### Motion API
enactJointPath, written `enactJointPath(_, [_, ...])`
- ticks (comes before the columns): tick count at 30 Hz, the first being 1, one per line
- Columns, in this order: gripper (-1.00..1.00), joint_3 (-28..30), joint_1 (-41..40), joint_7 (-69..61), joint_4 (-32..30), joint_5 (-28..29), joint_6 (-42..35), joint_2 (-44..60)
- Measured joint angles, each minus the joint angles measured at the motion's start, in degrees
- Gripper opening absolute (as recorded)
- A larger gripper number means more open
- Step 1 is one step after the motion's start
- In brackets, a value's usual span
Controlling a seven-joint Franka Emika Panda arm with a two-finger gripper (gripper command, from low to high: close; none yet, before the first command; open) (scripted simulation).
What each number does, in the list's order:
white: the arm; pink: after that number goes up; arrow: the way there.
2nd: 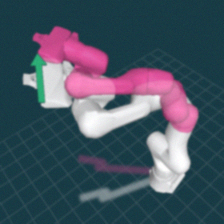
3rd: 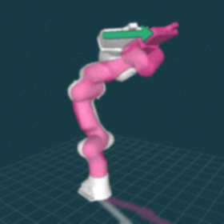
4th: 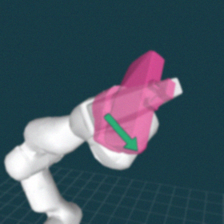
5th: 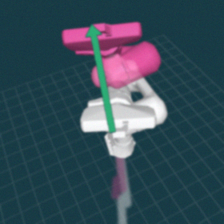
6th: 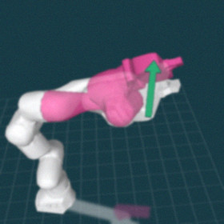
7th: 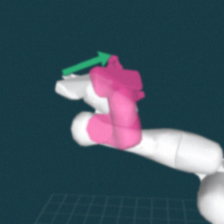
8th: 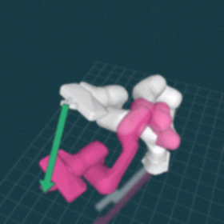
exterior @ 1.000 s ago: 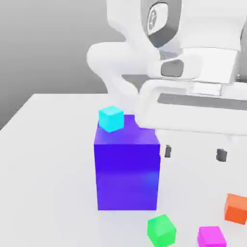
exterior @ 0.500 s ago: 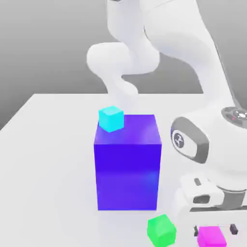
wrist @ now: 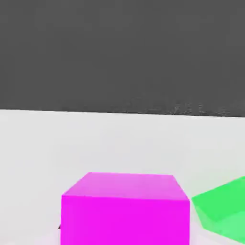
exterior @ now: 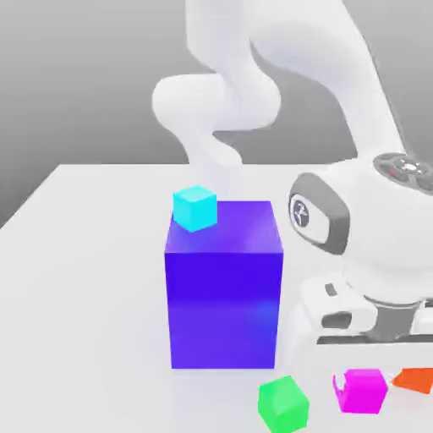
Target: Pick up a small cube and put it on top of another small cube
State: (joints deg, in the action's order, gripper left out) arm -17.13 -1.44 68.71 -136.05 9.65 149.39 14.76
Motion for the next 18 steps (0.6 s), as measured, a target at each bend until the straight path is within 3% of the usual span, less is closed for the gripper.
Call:
enactJointPath(3, [-1.00,0.6,-3.2,-4.8,-4.3,-4.2,-0.4,-5.5])
enactJointPath(8, [-1.00,3.7,-2.2,-2.5,-5.1,-0.3,7.2,1.3])
enactJointPath(9, [1.00,4.2,-1.9,-2.1,-5.1,0.2,8.1,2.3])
enactJointPath(15, [1.00,4.4,-1.7,-1.9,-5.1,0.5,8.6,2.8])
enactJointPath(18, [1.00,3.0,-2.7,-3.7,-5.3,-1.9,5.0,-1.2])
